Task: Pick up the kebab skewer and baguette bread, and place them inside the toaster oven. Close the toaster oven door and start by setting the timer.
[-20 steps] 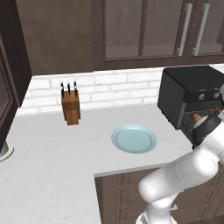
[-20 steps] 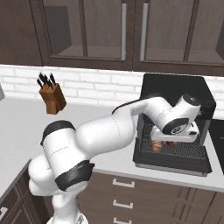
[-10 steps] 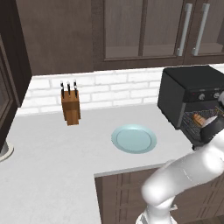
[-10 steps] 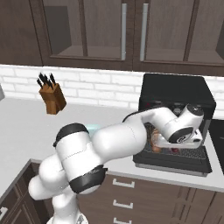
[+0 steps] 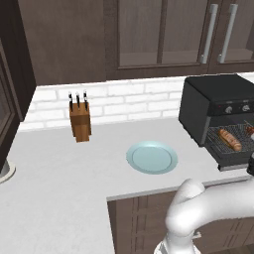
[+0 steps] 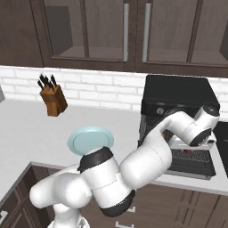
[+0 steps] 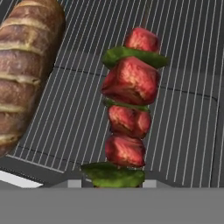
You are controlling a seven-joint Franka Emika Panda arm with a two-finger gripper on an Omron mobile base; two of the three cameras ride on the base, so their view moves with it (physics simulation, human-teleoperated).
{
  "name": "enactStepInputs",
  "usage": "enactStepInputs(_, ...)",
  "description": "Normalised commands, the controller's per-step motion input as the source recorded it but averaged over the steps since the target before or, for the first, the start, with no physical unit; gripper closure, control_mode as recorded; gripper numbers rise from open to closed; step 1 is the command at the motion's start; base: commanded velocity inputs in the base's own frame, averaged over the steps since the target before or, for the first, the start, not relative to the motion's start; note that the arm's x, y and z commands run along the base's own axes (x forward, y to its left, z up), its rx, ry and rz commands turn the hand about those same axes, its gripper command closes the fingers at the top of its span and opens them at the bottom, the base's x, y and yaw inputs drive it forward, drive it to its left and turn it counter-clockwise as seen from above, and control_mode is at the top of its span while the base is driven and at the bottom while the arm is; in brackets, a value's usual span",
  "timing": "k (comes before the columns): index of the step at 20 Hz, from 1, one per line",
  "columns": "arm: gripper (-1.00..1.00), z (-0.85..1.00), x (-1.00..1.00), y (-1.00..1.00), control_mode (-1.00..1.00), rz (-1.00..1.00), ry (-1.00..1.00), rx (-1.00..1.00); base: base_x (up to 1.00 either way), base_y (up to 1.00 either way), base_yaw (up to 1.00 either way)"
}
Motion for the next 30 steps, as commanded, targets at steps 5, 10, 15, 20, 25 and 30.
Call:
enactStepInputs(5,1.00,-0.06,0.06,0.00,-1.00,0.01,0.00,0.00,0.00,0.00,0.00)
enactStepInputs(10,1.00,-0.21,0.08,0.01,-1.00,0.00,0.00,0.00,0.00,0.00,0.00)
enactStepInputs(15,1.00,-0.11,0.20,0.07,-1.00,0.00,0.00,0.00,0.00,0.00,0.00)
enactStepInputs(20,1.00,-0.18,0.05,0.00,-1.00,0.00,0.01,0.00,0.00,0.00,0.00)
enactStepInputs(25,1.00,-0.29,0.04,0.00,-1.00,0.00,0.02,0.00,0.00,0.00,0.00)
enactStepInputs(30,1.00,-0.02,0.12,0.00,-1.00,0.00,0.00,0.00,0.00,0.00,0.00)
